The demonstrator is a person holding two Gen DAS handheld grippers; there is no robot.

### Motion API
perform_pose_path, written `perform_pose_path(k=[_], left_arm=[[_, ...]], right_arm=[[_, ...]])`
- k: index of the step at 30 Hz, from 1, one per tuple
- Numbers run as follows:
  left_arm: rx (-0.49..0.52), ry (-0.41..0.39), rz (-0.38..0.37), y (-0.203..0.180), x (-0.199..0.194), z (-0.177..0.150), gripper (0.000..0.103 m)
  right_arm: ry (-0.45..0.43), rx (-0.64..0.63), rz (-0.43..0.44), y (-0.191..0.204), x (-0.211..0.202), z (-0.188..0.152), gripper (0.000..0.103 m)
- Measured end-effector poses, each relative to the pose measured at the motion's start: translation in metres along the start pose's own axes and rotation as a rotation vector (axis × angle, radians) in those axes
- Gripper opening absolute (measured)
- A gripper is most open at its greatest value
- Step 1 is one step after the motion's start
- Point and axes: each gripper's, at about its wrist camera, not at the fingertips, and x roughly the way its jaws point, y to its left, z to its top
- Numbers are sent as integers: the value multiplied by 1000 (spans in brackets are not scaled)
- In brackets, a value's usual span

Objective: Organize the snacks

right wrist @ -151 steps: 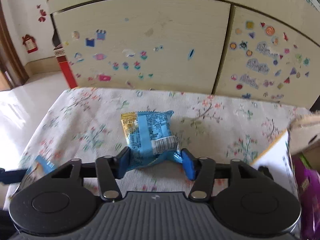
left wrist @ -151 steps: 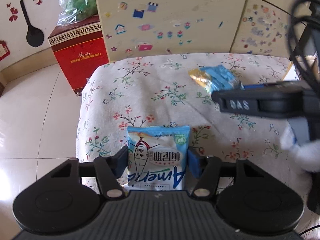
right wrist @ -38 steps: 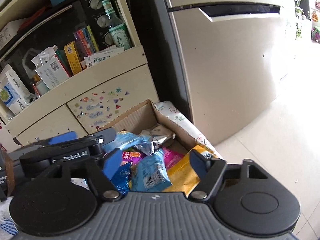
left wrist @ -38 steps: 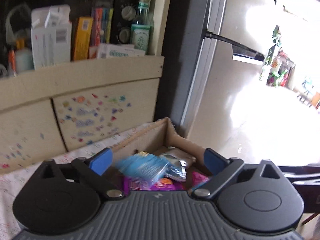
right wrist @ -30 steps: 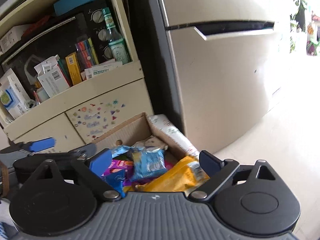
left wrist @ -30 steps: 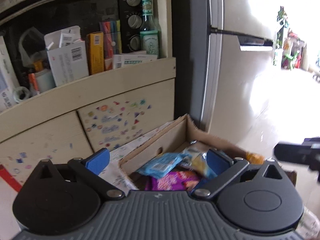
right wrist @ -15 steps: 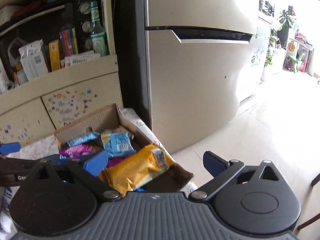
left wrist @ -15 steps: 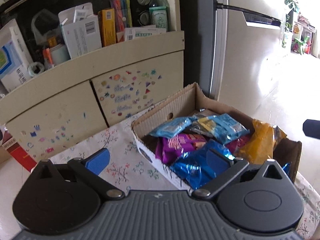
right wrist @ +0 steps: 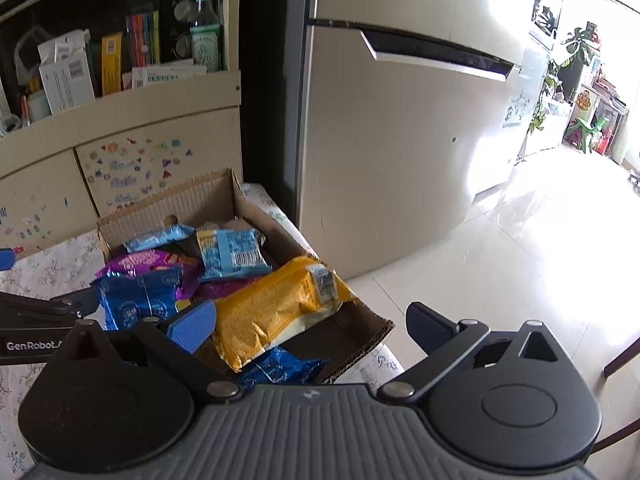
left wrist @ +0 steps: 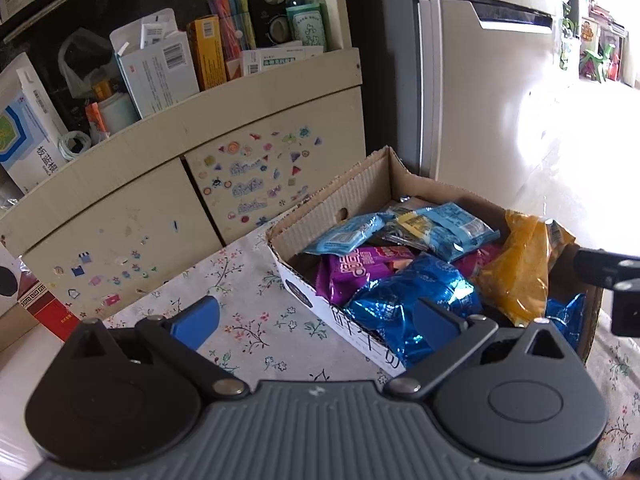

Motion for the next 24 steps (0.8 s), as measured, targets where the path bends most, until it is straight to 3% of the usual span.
perform_pose_path(k=[10,24], left_arm=[[29,47,18,-4,12,0,102],[44,86,21,-9,20,1,102]], right_arm=[[110,25,-7,5,20,-5,103],[150,15,-4,15,27,-7,103]])
